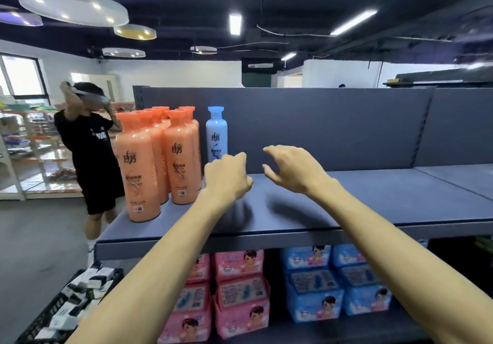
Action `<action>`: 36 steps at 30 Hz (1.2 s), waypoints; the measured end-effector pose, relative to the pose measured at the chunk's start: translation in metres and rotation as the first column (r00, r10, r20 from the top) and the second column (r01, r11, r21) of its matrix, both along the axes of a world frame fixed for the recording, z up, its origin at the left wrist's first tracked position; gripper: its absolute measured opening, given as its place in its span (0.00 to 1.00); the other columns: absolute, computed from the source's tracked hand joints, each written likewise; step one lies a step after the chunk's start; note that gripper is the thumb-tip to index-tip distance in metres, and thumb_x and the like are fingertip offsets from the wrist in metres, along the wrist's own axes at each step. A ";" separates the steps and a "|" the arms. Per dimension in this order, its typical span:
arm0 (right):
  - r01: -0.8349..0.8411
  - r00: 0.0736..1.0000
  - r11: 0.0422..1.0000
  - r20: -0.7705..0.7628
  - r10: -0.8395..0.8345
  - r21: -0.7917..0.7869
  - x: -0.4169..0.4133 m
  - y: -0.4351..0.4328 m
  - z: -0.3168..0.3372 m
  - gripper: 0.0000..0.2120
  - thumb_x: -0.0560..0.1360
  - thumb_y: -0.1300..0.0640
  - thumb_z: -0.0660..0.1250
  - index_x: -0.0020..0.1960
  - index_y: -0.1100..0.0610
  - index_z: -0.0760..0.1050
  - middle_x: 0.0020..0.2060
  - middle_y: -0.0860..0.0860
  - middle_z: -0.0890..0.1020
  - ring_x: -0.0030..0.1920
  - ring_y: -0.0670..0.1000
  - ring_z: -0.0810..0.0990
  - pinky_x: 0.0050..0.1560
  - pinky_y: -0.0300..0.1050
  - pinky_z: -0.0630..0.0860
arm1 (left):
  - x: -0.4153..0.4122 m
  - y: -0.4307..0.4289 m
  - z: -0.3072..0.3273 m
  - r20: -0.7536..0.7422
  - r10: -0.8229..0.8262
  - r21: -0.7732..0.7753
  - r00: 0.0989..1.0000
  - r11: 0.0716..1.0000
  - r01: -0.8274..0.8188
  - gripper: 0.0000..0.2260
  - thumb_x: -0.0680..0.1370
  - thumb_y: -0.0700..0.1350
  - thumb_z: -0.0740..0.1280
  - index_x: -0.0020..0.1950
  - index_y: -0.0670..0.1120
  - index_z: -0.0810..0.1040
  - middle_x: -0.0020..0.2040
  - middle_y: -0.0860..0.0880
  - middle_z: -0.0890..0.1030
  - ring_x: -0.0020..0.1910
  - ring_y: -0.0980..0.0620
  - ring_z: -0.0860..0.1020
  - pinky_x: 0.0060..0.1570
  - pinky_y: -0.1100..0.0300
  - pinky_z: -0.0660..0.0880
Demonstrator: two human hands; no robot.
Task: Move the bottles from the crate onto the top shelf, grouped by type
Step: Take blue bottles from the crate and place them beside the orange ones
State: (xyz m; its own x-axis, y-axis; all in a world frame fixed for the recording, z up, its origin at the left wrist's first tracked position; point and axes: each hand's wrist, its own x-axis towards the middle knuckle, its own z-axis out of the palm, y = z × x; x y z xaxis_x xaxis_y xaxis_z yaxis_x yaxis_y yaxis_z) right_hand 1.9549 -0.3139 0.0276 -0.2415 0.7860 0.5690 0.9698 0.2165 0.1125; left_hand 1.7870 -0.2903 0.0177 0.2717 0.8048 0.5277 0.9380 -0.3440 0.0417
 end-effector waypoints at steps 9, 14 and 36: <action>0.204 0.973 0.979 -0.122 -0.198 0.031 0.049 -0.086 -0.020 0.21 0.79 0.54 0.63 0.70 0.59 0.70 0.55 0.55 0.82 0.55 0.58 0.80 0.51 0.53 0.77 | 0.044 -0.071 -0.023 0.286 -0.341 0.013 0.895 0.936 0.352 0.13 0.76 0.49 0.63 0.59 0.49 0.76 0.53 0.53 0.80 0.53 0.48 0.77 0.47 0.55 0.73; 0.202 0.970 0.979 -0.143 -0.199 0.004 0.058 -0.132 -0.056 0.23 0.78 0.54 0.66 0.71 0.60 0.71 0.57 0.56 0.82 0.57 0.57 0.81 0.53 0.54 0.77 | 0.054 -0.111 -0.084 0.395 -0.433 0.025 0.810 0.887 0.462 0.10 0.76 0.52 0.63 0.55 0.52 0.77 0.48 0.54 0.81 0.49 0.51 0.79 0.46 0.53 0.76; 0.144 0.804 0.681 -0.317 -0.504 -0.718 0.052 -0.234 -0.385 0.18 0.77 0.53 0.65 0.65 0.55 0.75 0.55 0.52 0.82 0.53 0.58 0.81 0.51 0.52 0.76 | 0.049 -0.200 -0.383 0.214 -0.263 -0.662 0.941 0.669 0.338 0.09 0.76 0.52 0.62 0.52 0.50 0.73 0.46 0.51 0.80 0.46 0.46 0.79 0.40 0.54 0.73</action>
State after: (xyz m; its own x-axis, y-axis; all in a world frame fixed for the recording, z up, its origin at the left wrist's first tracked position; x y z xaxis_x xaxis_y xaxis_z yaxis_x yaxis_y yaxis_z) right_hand 2.0072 -0.5482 -0.3571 0.2480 0.9593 -0.1352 0.8755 -0.2816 -0.3927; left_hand 1.8357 -0.4898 -0.3652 0.5439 0.8336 -0.0958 0.7675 -0.4481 0.4584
